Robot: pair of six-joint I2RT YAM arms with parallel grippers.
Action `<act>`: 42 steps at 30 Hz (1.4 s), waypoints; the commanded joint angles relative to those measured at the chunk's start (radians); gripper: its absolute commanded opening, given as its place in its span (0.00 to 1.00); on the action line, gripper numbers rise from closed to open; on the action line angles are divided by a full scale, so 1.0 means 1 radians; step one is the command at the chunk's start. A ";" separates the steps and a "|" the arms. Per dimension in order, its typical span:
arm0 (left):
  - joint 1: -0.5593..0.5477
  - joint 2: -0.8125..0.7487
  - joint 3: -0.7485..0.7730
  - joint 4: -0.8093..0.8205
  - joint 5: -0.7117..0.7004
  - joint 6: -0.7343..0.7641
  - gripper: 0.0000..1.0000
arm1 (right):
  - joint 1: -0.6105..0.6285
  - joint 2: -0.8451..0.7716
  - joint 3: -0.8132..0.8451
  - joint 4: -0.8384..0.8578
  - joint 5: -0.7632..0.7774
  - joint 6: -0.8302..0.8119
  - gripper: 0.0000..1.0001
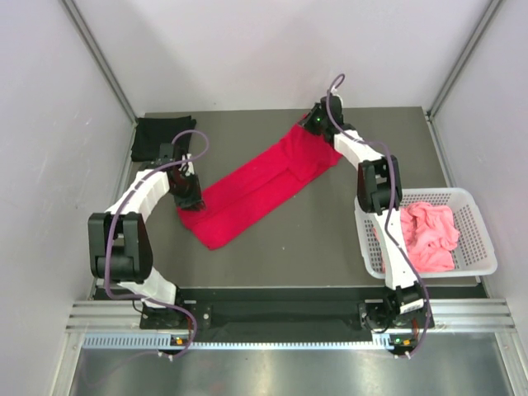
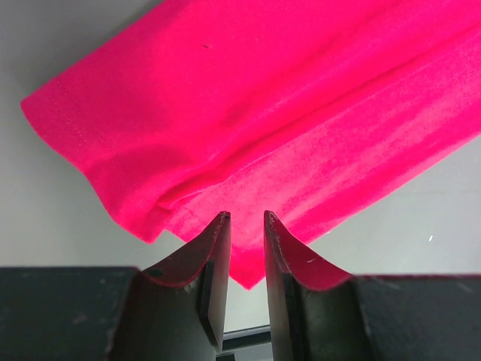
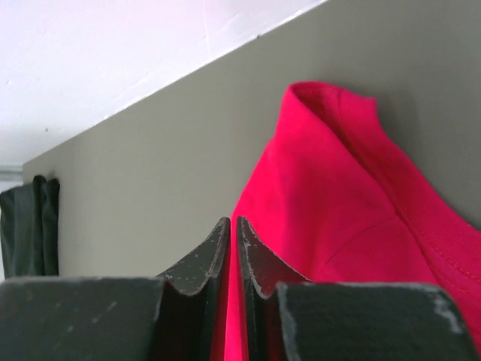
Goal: Fold and stack the t-shirts
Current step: Fold the tshirt
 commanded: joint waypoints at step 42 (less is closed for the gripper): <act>0.005 0.180 0.119 0.040 -0.092 -0.122 0.29 | 0.061 -0.073 0.071 -0.219 0.205 -0.134 0.24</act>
